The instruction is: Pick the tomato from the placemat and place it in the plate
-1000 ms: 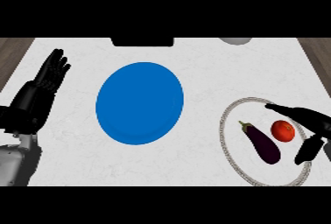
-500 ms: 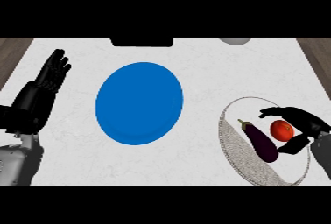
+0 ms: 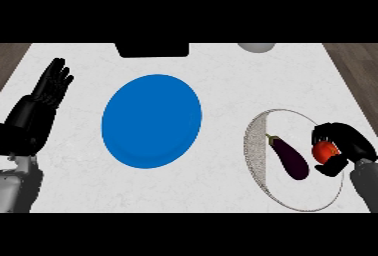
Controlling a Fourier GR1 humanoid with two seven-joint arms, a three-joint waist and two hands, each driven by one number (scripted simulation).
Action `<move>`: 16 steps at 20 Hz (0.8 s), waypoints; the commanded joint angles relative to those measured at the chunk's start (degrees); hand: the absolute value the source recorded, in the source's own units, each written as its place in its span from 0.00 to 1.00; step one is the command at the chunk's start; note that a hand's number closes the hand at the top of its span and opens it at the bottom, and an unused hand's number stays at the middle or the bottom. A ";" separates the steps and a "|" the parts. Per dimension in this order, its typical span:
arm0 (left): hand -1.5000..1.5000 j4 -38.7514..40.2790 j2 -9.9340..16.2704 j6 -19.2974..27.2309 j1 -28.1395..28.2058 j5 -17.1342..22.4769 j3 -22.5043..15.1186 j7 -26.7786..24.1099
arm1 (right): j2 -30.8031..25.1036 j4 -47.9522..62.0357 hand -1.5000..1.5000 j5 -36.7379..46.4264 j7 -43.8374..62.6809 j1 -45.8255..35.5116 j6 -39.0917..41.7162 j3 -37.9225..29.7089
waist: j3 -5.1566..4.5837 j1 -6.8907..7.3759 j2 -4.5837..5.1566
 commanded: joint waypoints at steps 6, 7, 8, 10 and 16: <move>0.50 -0.08 1.40 0.21 2.99 -0.36 1.86 -0.20 | 5.32 -13.25 1.00 7.97 27.94 11.30 -16.91 -0.45 | 0.46 -3.43 -0.95; 0.50 -0.57 0.23 0.68 3.01 0.04 1.41 0.05 | 7.38 -16.75 1.00 8.51 28.79 13.07 -17.65 0.93 | 0.51 -3.59 -1.00; 0.50 -0.45 0.53 0.23 2.80 0.27 1.35 0.76 | 8.60 -20.22 1.00 9.39 31.69 12.37 -16.62 2.07 | 0.50 -3.06 -0.88; 0.50 -0.52 1.28 -0.25 3.35 0.23 1.86 0.30 | 11.53 -27.67 1.00 9.90 34.30 14.59 -16.69 4.11 | 0.57 -2.75 -0.78; 0.50 -0.77 -1.61 1.02 3.74 -1.18 -0.47 -1.35 | 18.83 -50.36 1.00 15.57 40.70 16.63 -17.04 13.96 | 0.76 -1.64 -0.42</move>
